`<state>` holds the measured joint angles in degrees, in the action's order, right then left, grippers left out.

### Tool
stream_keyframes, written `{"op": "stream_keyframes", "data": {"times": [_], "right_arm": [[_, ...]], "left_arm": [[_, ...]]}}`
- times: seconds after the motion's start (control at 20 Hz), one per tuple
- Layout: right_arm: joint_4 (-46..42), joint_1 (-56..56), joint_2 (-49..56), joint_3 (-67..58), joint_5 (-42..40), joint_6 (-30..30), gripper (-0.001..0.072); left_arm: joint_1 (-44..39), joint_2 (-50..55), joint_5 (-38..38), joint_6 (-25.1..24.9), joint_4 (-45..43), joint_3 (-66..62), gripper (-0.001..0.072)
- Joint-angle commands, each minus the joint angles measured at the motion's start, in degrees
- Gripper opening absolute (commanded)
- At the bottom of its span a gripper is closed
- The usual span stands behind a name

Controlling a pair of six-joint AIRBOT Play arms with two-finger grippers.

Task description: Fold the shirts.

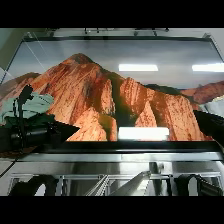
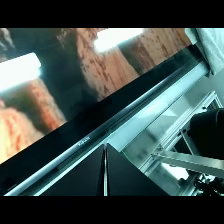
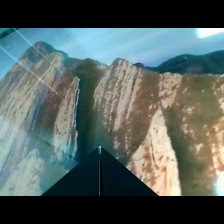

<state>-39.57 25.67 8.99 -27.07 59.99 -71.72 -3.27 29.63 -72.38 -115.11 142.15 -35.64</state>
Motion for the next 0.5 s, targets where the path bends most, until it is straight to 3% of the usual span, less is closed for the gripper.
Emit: {"op": "stream_keyframes", "data": {"times": [0.0,0.2,0.25,0.3,0.35,0.45], "right_arm": [[0.0,0.0,0.0,0.0,0.0,-0.1,0.0018],[0.0,0.0,0.0,0.0,0.0,-0.1,0.0018],[0.0,0.0,0.0,0.0,0.0,-0.1,0.0018],[0.0,0.0,0.0,0.0,0.0,0.0,0.0018],[0.1,0.0,0.0,0.0,-1.3,0.0,0.0018],[0.2,0.0,0.0,0.0,-8.4,0.0,0.0018]], "left_arm": [[-0.2,0.0,0.2,0.1,0.0,0.0,0.0015],[-0.2,0.0,0.6,0.1,-0.1,0.0,0.0017],[0.0,0.0,1.1,0.1,-0.1,0.0,0.0156],[1.1,0.1,2.1,0.2,-0.1,0.0,0.0518],[3.3,0.1,3.9,1.3,-0.7,-0.2,0.0715],[10.4,2.2,7.4,1.6,-8.7,-4.0,0.0707]]}}
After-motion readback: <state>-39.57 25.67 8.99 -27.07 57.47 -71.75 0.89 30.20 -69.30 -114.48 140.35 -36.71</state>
